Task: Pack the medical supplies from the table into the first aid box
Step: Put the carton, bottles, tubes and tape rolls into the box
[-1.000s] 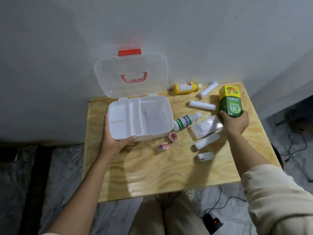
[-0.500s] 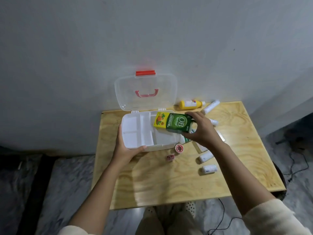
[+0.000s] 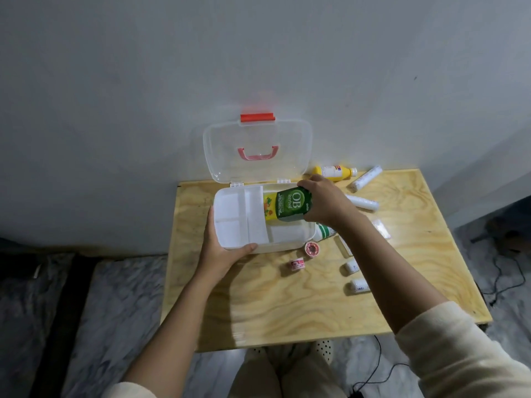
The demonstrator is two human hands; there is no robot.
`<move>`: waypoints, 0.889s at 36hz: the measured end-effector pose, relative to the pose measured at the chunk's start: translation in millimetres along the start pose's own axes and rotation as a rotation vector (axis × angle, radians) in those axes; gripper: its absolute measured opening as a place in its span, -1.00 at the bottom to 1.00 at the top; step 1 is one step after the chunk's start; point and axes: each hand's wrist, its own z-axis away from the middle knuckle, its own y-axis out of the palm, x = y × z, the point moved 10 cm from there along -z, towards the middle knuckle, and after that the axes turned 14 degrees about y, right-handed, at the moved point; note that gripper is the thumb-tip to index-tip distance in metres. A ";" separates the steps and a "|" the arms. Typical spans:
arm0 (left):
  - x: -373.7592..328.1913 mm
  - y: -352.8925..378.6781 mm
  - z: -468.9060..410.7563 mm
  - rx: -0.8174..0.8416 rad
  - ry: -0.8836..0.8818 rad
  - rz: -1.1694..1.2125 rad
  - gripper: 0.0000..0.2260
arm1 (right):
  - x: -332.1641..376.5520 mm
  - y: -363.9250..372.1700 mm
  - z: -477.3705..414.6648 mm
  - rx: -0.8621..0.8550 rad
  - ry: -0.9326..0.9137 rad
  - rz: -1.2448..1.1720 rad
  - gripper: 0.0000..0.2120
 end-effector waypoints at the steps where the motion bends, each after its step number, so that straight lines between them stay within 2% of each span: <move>1: 0.3 0.0 0.2 0.000 0.002 0.001 -0.02 | 2.5 6.8 -2.2 0.007 0.004 -0.004 -0.35; 5: 1.4 -1.4 2.6 -0.005 -0.013 0.004 0.05 | 12.0 33.5 -10.0 0.060 0.002 -0.061 -0.34; 9: 0.8 -1.6 3.1 0.001 -0.013 0.004 0.06 | 13.4 52.5 -16.0 0.068 0.002 -0.054 -0.43; 13: -0.6 -2.0 2.6 -0.005 -0.008 -0.015 0.07 | 12.3 65.7 -19.8 0.083 0.025 -0.044 -0.40; 18: -1.1 -2.1 2.6 0.008 -0.007 -0.036 0.10 | 15.3 90.7 -21.7 0.172 0.078 -0.122 -0.37; 22: -1.3 -0.9 2.7 0.024 -0.017 -0.020 0.08 | 9.6 86.1 -18.0 0.170 0.107 -0.185 -0.33; 25: -4.2 -0.2 2.0 0.032 -0.013 -0.005 0.04 | 1.1 55.1 -13.1 0.083 0.101 -0.297 -0.40; 28: -2.3 -1.1 1.5 0.026 -0.019 -0.012 0.08 | -20.4 13.2 -4.5 -0.106 0.101 -0.480 -0.62; 32: 5.3 -2.5 3.1 0.024 -0.034 -0.049 0.14 | -92.1 -18.9 12.6 -0.358 0.274 -0.682 -0.78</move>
